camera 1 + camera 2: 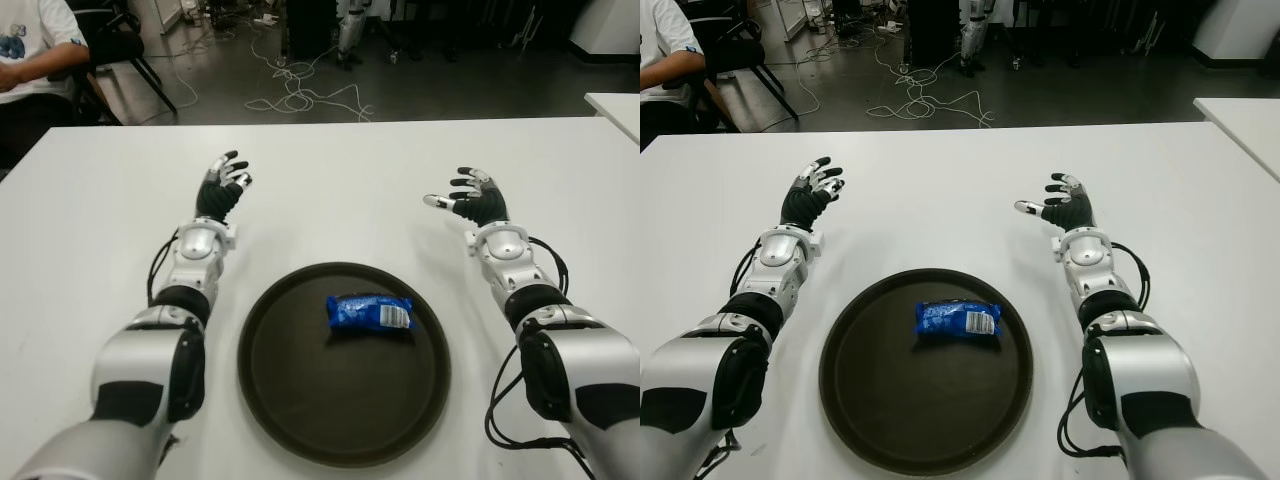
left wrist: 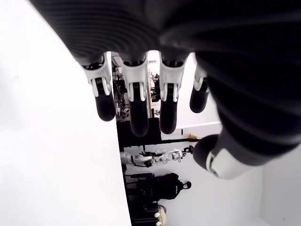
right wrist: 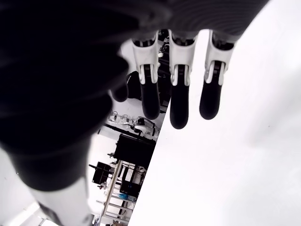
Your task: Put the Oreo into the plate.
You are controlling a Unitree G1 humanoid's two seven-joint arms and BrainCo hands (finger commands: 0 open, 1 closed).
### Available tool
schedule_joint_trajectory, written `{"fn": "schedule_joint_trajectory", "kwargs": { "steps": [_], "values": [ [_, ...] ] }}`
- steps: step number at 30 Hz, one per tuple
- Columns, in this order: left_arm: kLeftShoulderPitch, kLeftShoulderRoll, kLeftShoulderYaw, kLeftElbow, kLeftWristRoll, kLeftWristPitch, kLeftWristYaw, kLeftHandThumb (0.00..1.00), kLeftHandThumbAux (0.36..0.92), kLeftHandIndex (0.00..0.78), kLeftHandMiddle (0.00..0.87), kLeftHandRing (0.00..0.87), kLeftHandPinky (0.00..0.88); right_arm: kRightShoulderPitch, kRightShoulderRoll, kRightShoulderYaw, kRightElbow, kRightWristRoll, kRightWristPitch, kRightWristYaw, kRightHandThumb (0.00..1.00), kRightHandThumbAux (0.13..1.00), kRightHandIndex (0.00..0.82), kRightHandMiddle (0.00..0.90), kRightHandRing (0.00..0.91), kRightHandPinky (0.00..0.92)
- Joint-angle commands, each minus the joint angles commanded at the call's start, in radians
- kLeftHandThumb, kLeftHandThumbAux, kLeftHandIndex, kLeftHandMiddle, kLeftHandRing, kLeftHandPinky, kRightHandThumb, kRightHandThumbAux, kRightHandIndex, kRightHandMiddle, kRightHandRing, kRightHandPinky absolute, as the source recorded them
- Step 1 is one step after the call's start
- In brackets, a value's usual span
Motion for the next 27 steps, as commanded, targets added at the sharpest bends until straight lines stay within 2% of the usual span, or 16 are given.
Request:
{"fn": "schedule_joint_trajectory", "kwargs": {
  "steps": [5,9,14,27],
  "values": [
    [-0.001,0.002,0.000,0.001,0.000,0.009,-0.002,0.121,0.645,0.117,0.198,0.172,0.140,0.002,-0.001,-0.004,0.000,-0.002,-0.007,0.000,0.000,0.819,0.204,0.273,0.285,0.317],
    [0.001,0.003,-0.002,0.000,0.002,0.007,-0.001,0.123,0.661,0.112,0.196,0.170,0.138,0.002,0.002,-0.013,0.001,0.007,-0.013,0.005,0.000,0.821,0.201,0.278,0.294,0.330],
    [0.001,0.003,-0.004,0.000,0.004,0.007,0.001,0.115,0.677,0.110,0.193,0.169,0.137,0.000,0.004,-0.041,0.000,0.033,-0.023,0.032,0.000,0.823,0.197,0.276,0.295,0.338],
    [-0.001,0.004,-0.001,0.001,-0.001,0.012,-0.014,0.095,0.666,0.095,0.186,0.162,0.126,-0.010,0.011,-0.108,-0.003,0.100,-0.022,0.115,0.000,0.806,0.194,0.267,0.298,0.358]
  ]
}}
